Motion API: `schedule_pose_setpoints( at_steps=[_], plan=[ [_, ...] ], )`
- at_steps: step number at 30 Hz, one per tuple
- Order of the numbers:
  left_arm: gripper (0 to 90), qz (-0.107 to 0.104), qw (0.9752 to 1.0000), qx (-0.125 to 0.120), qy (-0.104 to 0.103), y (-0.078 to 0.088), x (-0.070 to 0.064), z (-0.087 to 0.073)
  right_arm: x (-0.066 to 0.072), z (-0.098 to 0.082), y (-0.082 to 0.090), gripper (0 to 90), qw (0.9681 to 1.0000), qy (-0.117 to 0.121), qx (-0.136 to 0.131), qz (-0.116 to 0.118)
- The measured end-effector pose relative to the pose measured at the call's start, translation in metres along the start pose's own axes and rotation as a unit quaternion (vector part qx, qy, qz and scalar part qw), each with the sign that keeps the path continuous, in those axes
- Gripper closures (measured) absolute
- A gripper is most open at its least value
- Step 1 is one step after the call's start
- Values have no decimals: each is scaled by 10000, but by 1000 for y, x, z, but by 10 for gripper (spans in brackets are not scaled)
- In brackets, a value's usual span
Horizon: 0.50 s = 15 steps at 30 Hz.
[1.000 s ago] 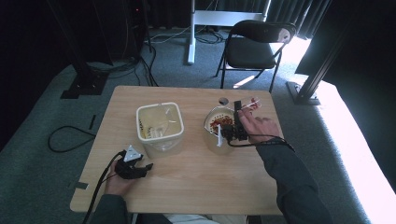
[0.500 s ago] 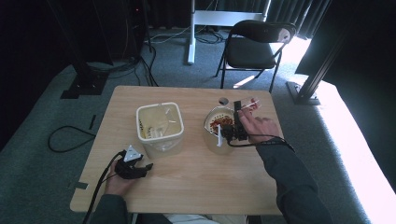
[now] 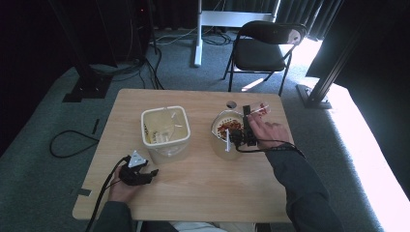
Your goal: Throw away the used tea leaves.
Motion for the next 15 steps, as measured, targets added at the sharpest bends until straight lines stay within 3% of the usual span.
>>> schedule_pose_setpoints(
  at_steps=[12, 13, 14, 15],
  plan=[
    [392, 4, 10000, -5, 6, 0, 0, 0, -1, -1, 0, 377, 9999, -147, -24, 31],
    [392, 3, 10000, -4, 5, 0, 0, 0, -1, -2, 1, 376, 9996, -259, -33, 87],
    [393, 2, 10000, -4, 4, 0, 0, 0, -2, -4, -1, 376, 9979, -585, -110, 249],
    [392, 1, 10000, -4, 2, 0, 0, 0, -3, -5, -2, 375, 9974, -661, -115, 272]
  ],
)
Point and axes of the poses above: each handheld gripper's, and its own axes: y roughly backward along the jaws, z roughly out of its top, x roughly to its left, the point moved 5 cm from there along -y, roughly forward along the jaws, and after that the axes turned 2 degrees about -z, right-handed, at the moved point
